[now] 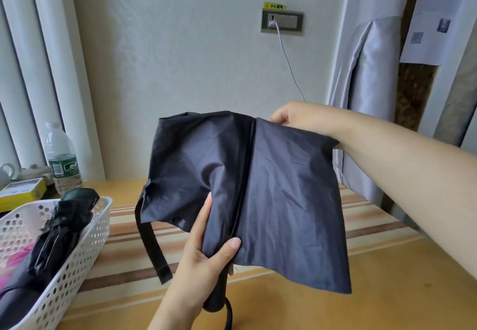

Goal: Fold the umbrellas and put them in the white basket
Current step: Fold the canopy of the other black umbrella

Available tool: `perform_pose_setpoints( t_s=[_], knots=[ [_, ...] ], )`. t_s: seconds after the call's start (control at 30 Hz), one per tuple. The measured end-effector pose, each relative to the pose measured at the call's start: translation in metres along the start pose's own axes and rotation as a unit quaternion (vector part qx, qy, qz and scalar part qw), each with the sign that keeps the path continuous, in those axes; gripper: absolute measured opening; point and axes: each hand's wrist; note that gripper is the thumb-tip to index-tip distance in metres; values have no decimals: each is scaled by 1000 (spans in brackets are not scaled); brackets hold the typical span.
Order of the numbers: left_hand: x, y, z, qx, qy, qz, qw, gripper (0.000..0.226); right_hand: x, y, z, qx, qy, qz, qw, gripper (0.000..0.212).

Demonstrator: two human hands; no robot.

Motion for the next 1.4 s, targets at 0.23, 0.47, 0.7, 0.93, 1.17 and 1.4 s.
perform_pose_setpoints(
  t_s=[0.23, 0.47, 0.7, 0.93, 1.17, 1.4],
  knots=[
    [0, -1, 1, 17, 6, 3, 1000, 72, 6, -1, 4, -43, -12, 88, 995, 17],
    [-11, 8, 7, 67, -68, -35, 995, 69, -3, 0, -23, 50, 103, 204, 972, 54],
    [-7, 16, 4, 105, -62, 48, 991, 67, 6, 16, -35, 97, 142, 215, 961, 48],
    [-10, 17, 5, 101, -107, 52, 988, 68, 26, -6, -40, 99, 68, 275, 954, 36],
    [-15, 17, 6, 16, -176, -81, 981, 66, 6, -22, -45, 11, -129, 373, 919, 22],
    [-13, 23, 8, 39, -160, 10, 986, 75, 44, 10, -56, 94, 58, 275, 955, 91]
  ],
)
Point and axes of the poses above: each hand's wrist, its own z-axis towards the middle knuckle, its own x-axis out of the palm, y = z × x, and after that the axes turned 6 degrees about -z, right-handed
